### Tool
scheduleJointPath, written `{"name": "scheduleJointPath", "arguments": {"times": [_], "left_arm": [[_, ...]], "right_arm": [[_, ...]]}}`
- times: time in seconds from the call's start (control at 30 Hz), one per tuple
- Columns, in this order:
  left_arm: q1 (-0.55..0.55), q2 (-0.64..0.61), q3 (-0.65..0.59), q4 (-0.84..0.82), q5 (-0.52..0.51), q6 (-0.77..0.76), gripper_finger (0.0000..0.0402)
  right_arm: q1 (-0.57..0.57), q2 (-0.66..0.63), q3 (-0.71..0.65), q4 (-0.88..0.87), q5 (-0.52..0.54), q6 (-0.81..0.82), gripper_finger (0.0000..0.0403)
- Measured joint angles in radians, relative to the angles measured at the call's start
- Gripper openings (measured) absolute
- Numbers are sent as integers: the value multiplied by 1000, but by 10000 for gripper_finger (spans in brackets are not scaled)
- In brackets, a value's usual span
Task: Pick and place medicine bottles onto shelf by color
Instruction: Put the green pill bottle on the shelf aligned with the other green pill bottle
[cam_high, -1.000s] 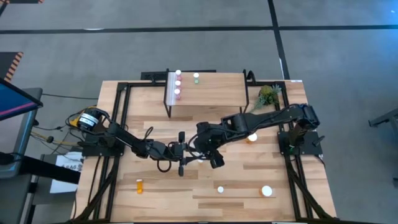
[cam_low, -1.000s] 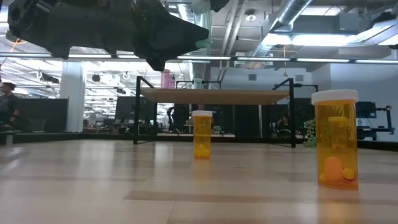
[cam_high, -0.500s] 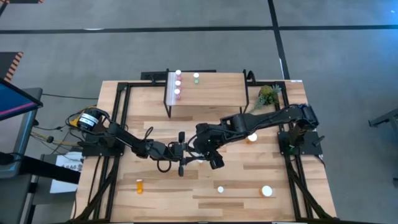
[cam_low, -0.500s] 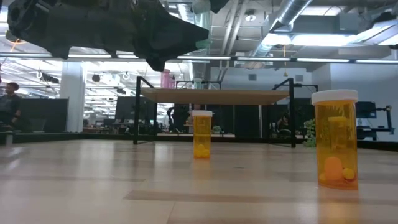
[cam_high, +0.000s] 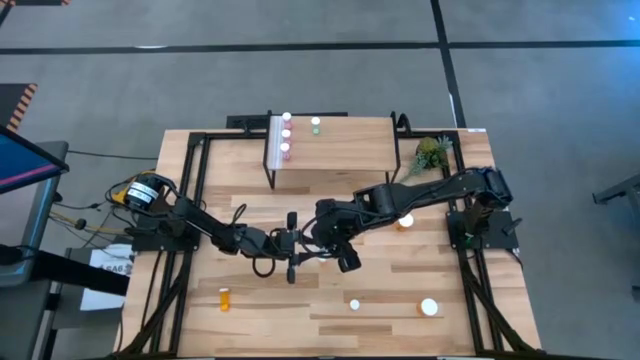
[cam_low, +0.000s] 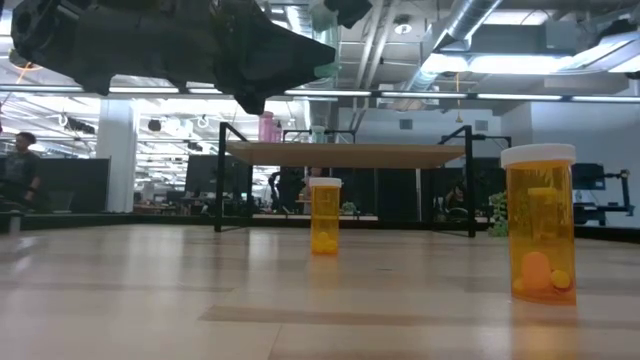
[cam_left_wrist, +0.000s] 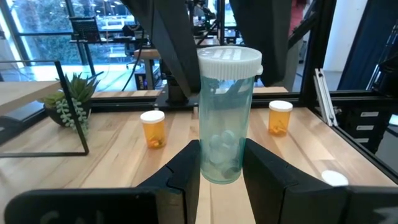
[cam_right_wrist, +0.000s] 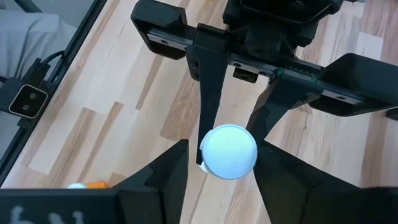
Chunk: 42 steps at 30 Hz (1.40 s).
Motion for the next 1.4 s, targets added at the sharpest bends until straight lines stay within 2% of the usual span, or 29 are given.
{"name": "scheduleJointPath", "arguments": {"times": [0.3,0.6,1.07,1.2,1.4], "left_arm": [[0,0,0,-1,3,0,89],[2,0,0,0,3,-2,92],[3,0,0,-47,-32,-6,189],[3,0,0,-108,-80,-8,206],[3,0,0,-181,-85,-9,221]], "right_arm": [[0,0,0,1,0,-1,148],[0,0,0,0,0,-1,151],[1,0,0,-5,0,-2,151],[-1,0,0,-10,0,-3,151],[-10,0,0,-9,-3,-3,149]]}}
